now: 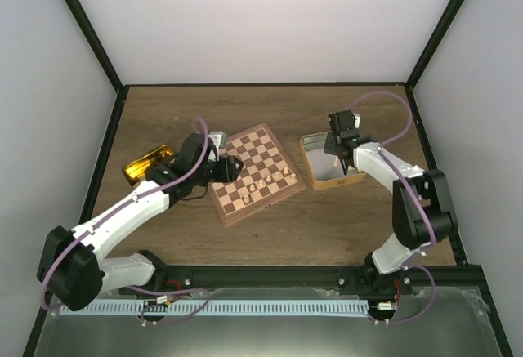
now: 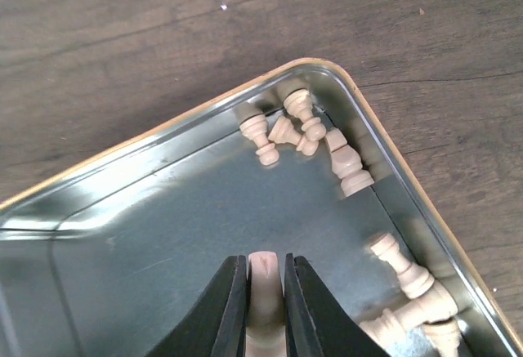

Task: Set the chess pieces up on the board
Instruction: Pick up the chess piece from the storage box.

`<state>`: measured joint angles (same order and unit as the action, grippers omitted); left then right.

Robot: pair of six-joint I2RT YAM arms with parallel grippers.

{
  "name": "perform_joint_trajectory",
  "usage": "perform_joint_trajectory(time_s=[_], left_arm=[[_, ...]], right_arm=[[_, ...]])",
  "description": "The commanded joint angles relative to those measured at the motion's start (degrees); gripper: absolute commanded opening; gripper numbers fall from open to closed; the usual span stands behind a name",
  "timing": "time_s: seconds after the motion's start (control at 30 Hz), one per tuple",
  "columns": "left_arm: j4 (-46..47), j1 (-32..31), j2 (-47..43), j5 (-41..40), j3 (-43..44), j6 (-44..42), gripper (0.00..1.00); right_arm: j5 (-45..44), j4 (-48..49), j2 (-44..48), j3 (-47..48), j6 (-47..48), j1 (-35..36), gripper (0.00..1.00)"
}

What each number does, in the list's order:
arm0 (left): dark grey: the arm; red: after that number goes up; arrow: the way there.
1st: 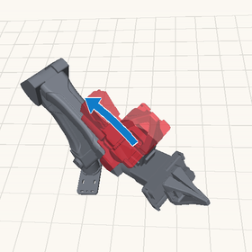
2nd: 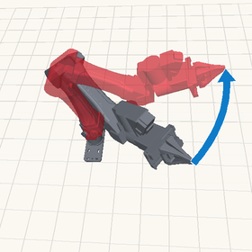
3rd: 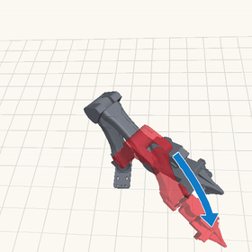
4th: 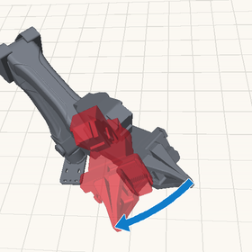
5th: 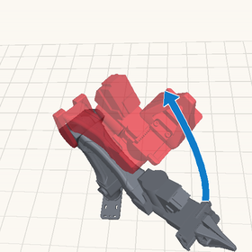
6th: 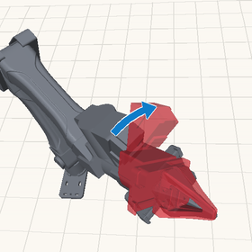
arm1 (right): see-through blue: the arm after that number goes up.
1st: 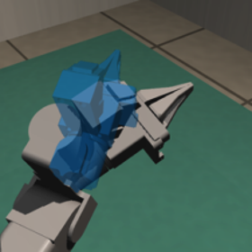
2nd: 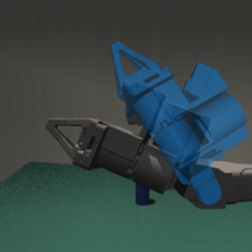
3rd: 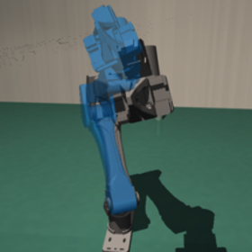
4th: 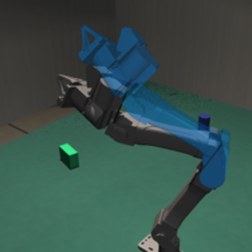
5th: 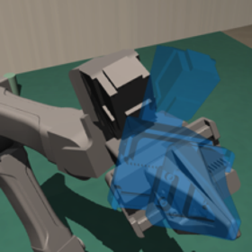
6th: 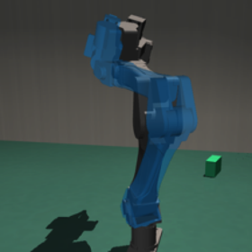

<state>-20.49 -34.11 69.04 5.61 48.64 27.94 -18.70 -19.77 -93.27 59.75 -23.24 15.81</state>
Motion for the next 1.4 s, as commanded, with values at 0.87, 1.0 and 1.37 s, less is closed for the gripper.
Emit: perform_joint_trajectory(time_s=[0.87,1.0,1.37], left_arm=[[34.9,-0.7,12.8,25.9,-1.3,14.2,0.65],[36.2,-0.7,12.6,27.7,-3.6,15.1,0.66],[37.6,-0.7,9.8,29.5,-7.8,14.9,0.41]], right_arm=[[46.5,28.3,19.1,-16.8,-28.3,10.5,0.08],[48.0,32.9,17.8,-16.9,-32.7,14.6,0.08],[50.3,36.9,16.2,-16.8,-35.8,16.6,0.09]])
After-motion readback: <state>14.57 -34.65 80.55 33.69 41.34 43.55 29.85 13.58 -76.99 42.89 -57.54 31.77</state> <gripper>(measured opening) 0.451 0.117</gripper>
